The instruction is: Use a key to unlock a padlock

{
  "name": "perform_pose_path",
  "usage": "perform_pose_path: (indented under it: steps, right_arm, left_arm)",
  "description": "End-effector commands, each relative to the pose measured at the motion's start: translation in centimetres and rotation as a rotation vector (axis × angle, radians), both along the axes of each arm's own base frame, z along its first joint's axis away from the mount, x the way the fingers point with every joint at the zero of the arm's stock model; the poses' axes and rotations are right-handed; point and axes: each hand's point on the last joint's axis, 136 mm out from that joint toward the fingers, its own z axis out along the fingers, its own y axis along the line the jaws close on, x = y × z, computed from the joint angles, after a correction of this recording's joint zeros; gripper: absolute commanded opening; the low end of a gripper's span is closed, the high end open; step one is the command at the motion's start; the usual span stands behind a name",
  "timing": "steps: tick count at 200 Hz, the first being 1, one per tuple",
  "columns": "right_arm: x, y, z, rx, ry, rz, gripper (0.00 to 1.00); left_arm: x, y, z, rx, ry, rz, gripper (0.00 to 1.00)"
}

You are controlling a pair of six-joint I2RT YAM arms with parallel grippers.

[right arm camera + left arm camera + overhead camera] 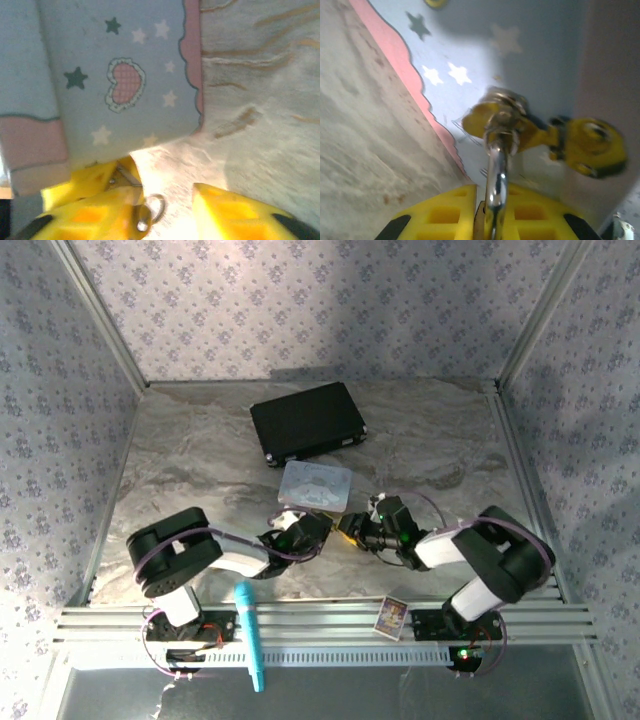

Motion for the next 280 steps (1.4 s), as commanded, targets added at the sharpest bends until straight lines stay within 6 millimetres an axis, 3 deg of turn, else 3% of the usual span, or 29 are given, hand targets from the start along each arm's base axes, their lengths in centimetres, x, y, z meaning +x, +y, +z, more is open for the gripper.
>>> perform_pose_path:
  steps: [1, 40, 72, 85, 100, 128, 159, 198, 243, 280]
  right_arm:
    - [-2.1, -1.9, -1.2, -0.233, -0.025, 0.110, 0.49]
    - [-2.4, -5.3, -0.1, -0.498, -0.240, 0.223, 0.57]
    - [-2.3, -5.1, 1.5, -0.536, -0.351, 0.326, 0.64]
    - [-2.3, -4.4, 2.4, -0.519, -0.421, 0.349, 0.61]
    - [-2.5, -3.1, 3.7, -0.503, -0.576, 0.412, 0.49]
    - [-2.3, -2.0, 4.9, -0.632, -0.766, 0.506, 0.51]
    - [-2.8, 0.0, 5.4, -0.622, -0.857, 0.623, 0.50]
    - [-3.2, 1.9, 4.9, -0.568, -0.868, 0.710, 0.40]
    - [-3.2, 2.7, 3.7, -0.559, -0.832, 0.753, 0.38]
    - [-2.8, 2.7, 3.4, -0.548, -0.812, 0.753, 0.15]
  left_arm:
    - [-1.8, -2.0, 2.8, -0.110, 0.042, -0.103, 0.00]
    - [-1.6, -0.3, 1.9, -0.071, 0.082, -0.122, 0.00]
    - [-1.9, 0.4, 1.0, -0.047, 0.114, -0.127, 0.00]
    - [-2.0, 0.5, 1.0, -0.044, 0.115, -0.128, 0.00]
    - [-1.9, 0.3, 1.2, -0.044, 0.107, -0.137, 0.00]
    - [-2.1, 0.3, 1.1, -0.032, 0.114, -0.147, 0.00]
    - [-2.2, 0.4, 1.0, -0.033, 0.116, -0.150, 0.00]
    - [-2.3, 0.3, 1.1, -0.041, 0.115, -0.154, 0.00]
    - [-2.3, 0.3, 1.1, -0.048, 0.114, -0.154, 0.00]
    - [-2.3, 0.4, 1.2, -0.051, 0.111, -0.153, 0.00]
